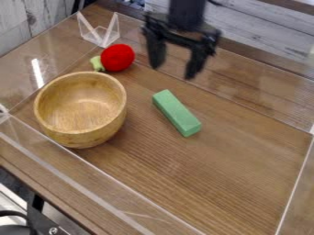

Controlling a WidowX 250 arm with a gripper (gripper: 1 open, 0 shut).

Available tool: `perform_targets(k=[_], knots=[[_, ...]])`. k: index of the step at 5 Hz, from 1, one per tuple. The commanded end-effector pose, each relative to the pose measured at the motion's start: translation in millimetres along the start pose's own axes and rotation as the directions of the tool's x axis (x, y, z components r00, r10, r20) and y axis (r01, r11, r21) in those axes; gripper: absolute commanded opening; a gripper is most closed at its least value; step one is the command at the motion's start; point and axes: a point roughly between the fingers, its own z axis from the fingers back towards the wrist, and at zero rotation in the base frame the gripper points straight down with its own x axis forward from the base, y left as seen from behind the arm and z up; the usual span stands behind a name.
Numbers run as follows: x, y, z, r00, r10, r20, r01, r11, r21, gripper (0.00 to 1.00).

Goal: Move the red object to the right side of the table

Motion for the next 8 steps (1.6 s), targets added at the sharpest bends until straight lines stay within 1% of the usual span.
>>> perform_targets(k=[1, 2, 3, 4, 5, 6, 7, 8], knots=[[19.3, 41, 25.5, 0.983, 0.167, 0.078, -0.165, 0.986, -0.026, 1.0], [35.3, 83, 23.2, 0.926, 0.364, 0.099, -0.359, 0.931, -0.062, 1.0], [50.9, 114, 17.3, 0.857, 0.506, 0.1, -0.499, 0.862, -0.088, 1.0], [55.0, 128, 5.4, 0.794, 0.6, 0.096, -0.591, 0.799, -0.106, 1.0], [60.1, 133, -6.1, 0.748, 0.658, 0.087, -0.647, 0.752, -0.126, 1.0], [68.4, 132, -10.5, 0.674, 0.735, 0.076, -0.72, 0.676, -0.155, 1.0], [77.3, 131, -13.6, 0.586, 0.807, 0.066, -0.787, 0.587, -0.187, 1.0], [84.8, 130, -19.9, 0.54, 0.84, 0.061, -0.816, 0.54, -0.209, 1.0]])
